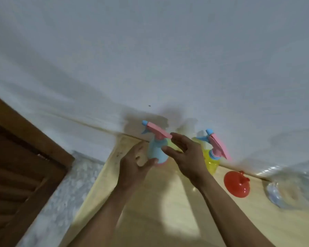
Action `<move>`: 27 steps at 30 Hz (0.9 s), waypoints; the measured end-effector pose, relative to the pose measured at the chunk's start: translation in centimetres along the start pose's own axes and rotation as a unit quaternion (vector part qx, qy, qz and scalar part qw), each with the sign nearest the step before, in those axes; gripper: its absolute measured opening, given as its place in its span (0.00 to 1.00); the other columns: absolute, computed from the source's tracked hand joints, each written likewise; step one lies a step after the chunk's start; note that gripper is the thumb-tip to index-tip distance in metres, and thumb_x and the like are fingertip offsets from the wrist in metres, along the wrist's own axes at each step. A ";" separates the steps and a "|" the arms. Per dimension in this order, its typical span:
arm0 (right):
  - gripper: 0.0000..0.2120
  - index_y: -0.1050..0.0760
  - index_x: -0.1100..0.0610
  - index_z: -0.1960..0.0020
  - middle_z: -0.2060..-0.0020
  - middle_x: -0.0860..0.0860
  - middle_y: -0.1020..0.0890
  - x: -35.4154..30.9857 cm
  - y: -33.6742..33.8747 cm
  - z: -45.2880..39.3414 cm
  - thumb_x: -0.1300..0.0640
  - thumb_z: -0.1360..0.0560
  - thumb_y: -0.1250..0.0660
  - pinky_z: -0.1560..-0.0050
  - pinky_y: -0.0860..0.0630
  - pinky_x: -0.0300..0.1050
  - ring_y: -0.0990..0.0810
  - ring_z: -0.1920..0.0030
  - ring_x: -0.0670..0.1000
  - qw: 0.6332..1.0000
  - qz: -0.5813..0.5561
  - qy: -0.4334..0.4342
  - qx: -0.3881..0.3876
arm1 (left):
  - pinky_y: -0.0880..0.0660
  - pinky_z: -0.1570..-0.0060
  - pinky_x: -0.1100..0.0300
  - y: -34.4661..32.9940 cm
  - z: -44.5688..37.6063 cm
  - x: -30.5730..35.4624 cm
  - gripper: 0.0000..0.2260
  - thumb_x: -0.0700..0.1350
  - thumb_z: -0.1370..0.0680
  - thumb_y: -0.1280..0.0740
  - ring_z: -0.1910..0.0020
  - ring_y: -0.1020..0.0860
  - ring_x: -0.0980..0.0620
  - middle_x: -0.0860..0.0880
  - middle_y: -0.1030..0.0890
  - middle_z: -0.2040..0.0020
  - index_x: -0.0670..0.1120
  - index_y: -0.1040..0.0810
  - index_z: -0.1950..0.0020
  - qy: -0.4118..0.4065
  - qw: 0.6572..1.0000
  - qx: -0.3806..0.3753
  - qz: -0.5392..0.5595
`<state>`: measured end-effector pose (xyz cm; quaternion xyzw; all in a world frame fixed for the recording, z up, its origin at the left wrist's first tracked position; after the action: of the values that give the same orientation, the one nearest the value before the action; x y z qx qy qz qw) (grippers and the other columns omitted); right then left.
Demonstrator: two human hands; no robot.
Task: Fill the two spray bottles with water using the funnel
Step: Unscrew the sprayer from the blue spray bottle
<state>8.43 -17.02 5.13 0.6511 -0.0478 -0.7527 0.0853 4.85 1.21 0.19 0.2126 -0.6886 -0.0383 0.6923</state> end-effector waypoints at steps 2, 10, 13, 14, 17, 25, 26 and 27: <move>0.26 0.21 0.55 0.34 0.42 0.47 0.15 0.7 -0.9 -1.3 0.61 0.30 0.20 0.35 0.22 0.54 0.20 0.36 0.44 1.000 -0.022 -0.001 -0.004 | 0.29 0.47 0.76 -0.7 -1.5 -0.6 0.31 0.51 0.32 0.20 0.40 0.23 0.63 0.56 0.21 0.39 0.45 0.24 0.32 -0.027 0.999 0.003 -0.022; 0.12 0.16 0.50 0.45 0.51 0.46 0.13 2.3 -2.7 -3.7 0.57 0.27 0.23 0.38 0.23 0.64 0.16 0.44 0.50 0.999 -0.014 0.044 0.001 | 0.21 0.43 0.50 -2.4 -3.6 -3.1 0.28 0.54 0.30 0.22 0.40 0.20 0.55 0.55 0.18 0.39 0.50 0.24 0.32 -0.032 0.999 -0.028 0.001; 0.11 0.17 0.46 0.46 0.51 0.47 0.13 2.1 -2.9 -3.5 0.50 0.29 0.25 0.39 0.24 0.67 0.16 0.45 0.54 0.998 -0.023 0.058 0.003 | 0.20 0.45 0.47 -2.4 -3.2 -3.0 0.28 0.54 0.30 0.22 0.40 0.19 0.53 0.54 0.18 0.39 0.49 0.23 0.33 -0.031 0.999 -0.022 0.012; 0.11 0.17 0.45 0.47 0.51 0.47 0.13 1.9 -3.0 -3.3 0.49 0.29 0.25 0.39 0.24 0.67 0.16 0.45 0.54 0.998 -0.026 0.060 0.003 | 0.20 0.45 0.46 -2.3 -3.0 -2.8 0.28 0.54 0.30 0.22 0.41 0.19 0.53 0.54 0.18 0.39 0.49 0.23 0.33 -0.029 0.999 -0.019 0.016; 0.08 0.17 0.45 0.49 0.51 0.46 0.13 0.8 -2.7 -2.2 0.53 0.27 0.26 0.40 0.23 0.66 0.16 0.45 0.53 0.997 -0.022 0.069 -0.001 | 0.21 0.45 0.47 -1.6 -1.6 -1.5 0.27 0.54 0.30 0.22 0.40 0.21 0.55 0.56 0.18 0.39 0.49 0.23 0.33 -0.026 0.999 -0.012 0.013; 0.08 0.18 0.59 0.45 0.53 0.49 0.13 -6.4 0.3 4.5 0.60 0.24 0.27 0.50 0.21 0.36 0.15 0.49 0.44 0.993 -0.052 0.109 -0.015 | 0.21 0.45 0.55 0.7 5.5 6.3 0.32 0.62 0.28 0.29 0.37 0.23 0.55 0.58 0.23 0.34 0.52 0.30 0.27 -0.065 0.997 -0.011 0.034; 0.08 0.18 0.59 0.45 0.54 0.48 0.12 -7.5 0.6 5.5 0.59 0.24 0.27 0.51 0.21 0.35 0.15 0.49 0.44 0.992 -0.059 0.115 -0.014 | 0.21 0.45 0.56 1.0 6.5 7.4 0.32 0.62 0.27 0.30 0.37 0.23 0.56 0.58 0.24 0.34 0.52 0.31 0.27 -0.075 0.997 -0.002 0.034; 0.09 0.18 0.59 0.45 0.54 0.47 0.12 -8.5 0.9 6.5 0.58 0.24 0.27 0.50 0.21 0.35 0.15 0.49 0.43 0.991 -0.061 0.122 -0.014 | 0.21 0.44 0.56 1.3 7.5 8.4 0.32 0.61 0.27 0.31 0.37 0.23 0.56 0.58 0.24 0.34 0.51 0.31 0.27 -0.083 0.996 0.010 0.040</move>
<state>3.27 -16.53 14.51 0.7383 0.0132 -0.6722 0.0530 -2.29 -2.28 8.21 0.1878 -0.7521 -0.0212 0.6313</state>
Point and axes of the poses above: each hand's wrist, its own z-axis away from the middle knuckle, its own y-axis out of the back of the hand, x = y × z, the point moved 5 cm from there along -z, towards the middle knuckle
